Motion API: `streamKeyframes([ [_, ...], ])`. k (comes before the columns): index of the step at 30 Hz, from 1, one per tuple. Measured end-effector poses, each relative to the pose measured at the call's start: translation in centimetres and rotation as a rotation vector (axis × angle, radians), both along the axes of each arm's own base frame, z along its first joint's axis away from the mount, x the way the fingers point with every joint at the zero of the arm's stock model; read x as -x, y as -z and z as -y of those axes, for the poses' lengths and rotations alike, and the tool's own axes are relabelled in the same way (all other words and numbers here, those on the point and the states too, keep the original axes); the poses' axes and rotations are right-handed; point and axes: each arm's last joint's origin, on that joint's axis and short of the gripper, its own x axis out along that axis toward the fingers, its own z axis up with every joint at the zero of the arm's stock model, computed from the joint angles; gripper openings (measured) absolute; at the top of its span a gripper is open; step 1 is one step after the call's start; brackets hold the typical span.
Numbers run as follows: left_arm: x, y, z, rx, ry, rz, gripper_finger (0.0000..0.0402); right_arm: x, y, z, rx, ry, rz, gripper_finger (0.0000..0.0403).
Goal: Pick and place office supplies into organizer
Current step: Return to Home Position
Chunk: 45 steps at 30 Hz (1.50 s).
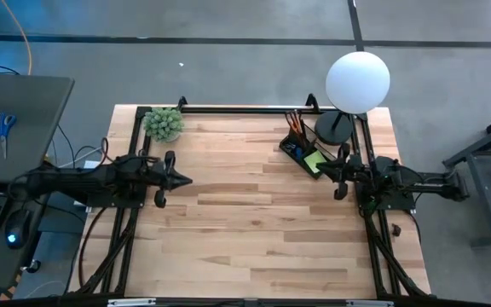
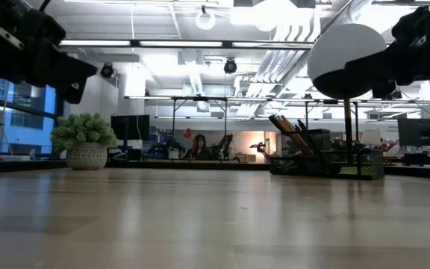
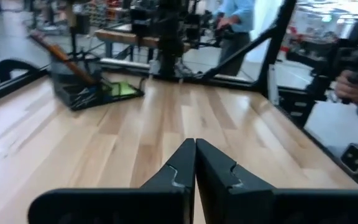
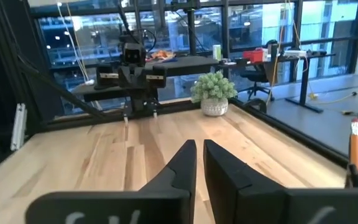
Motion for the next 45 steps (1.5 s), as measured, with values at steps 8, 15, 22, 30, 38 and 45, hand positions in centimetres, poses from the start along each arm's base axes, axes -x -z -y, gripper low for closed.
streamKeyframes([
  [8, 0.5, -0.2, 0.9, 0.003, -0.023, 0.019, 0.0000, -0.1, 0.2, -0.3, -0.043, -0.027, -0.032, 0.0003],
  [15, 0.4, -0.4, 1.9, -0.115, -0.013, 0.033, 0.0000, -0.1, 0.2, -0.9, 0.033, -0.077, -0.045, 0.0001],
  [22, 0.4, -0.5, 2.0, -0.183, -0.025, 0.035, 0.0000, -0.1, 0.2, -1.0, 0.110, -0.072, -0.057, 0.0003],
  [30, 0.4, -0.4, 1.9, -0.192, 0.096, 0.046, 0.0000, -0.1, 0.2, -0.7, 0.116, -0.046, -0.059, 0.0001],
  [38, 0.4, -0.4, 0.8, -0.167, 0.039, 0.039, 0.0000, -0.1, 0.2, -0.6, 0.120, -0.040, -0.061, 0.0001],
  [45, 0.5, -0.2, 0.4, -0.140, -0.016, 0.023, 0.0001, -0.1, 0.2, -0.6, 0.142, -0.031, -0.066, 0.0001],
])
